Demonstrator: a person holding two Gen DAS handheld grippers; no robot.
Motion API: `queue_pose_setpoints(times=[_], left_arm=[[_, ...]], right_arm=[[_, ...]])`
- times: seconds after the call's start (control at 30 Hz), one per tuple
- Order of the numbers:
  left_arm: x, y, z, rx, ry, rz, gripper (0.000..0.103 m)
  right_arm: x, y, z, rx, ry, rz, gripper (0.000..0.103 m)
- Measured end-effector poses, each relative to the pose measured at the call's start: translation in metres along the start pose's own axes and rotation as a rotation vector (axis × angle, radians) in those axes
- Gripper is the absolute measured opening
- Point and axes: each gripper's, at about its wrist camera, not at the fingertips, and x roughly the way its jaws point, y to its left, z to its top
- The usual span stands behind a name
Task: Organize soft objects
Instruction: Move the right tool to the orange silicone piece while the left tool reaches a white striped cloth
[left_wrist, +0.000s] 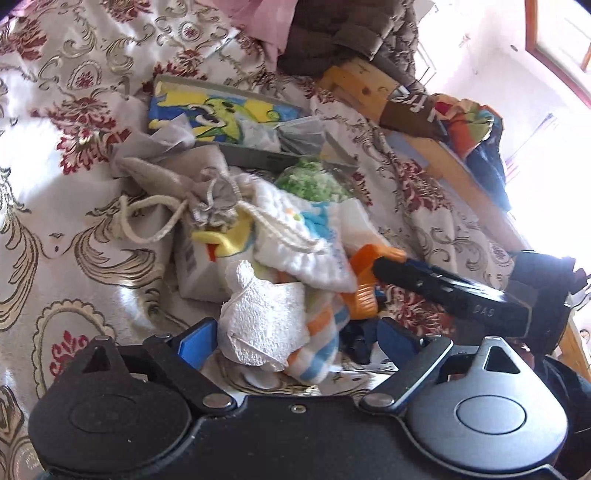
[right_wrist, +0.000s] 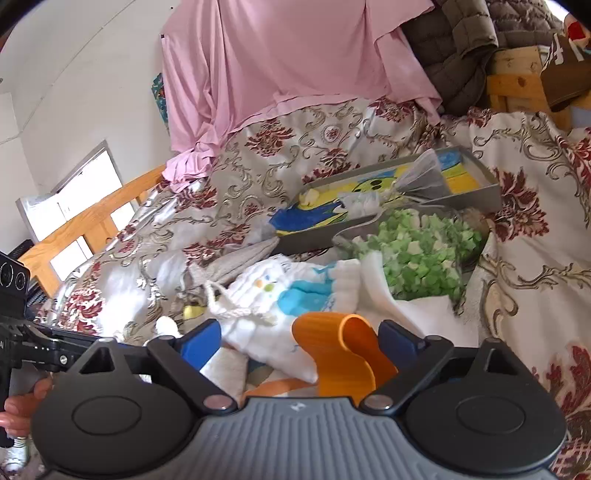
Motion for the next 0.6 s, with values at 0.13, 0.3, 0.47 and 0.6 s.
queue_pose_setpoints(times=[0.13,0.3,0.47,0.6], left_arm=[[-0.005,-0.012,-0.003,-0.003,-0.019,-0.02,0.085],[-0.001,-0.021,-0.01,-0.001,-0.022,-0.014,0.079],[0.007,-0.032,-0.015,0.024,-0.021,0.008,0.069],[0.011,-0.038,-0.017,0.042,-0.034,0.05,0.06]], right_arm=[[-0.004,0.003,-0.001,0.025,0.021,0.041,0.091],[-0.002,0.004,-0.003,0.019,0.055,0.031,0.083],[0.003,0.003,-0.005,0.016,0.071,0.016,0.078],[0.006,0.004,-0.005,-0.008,0.07,-0.015,0.078]])
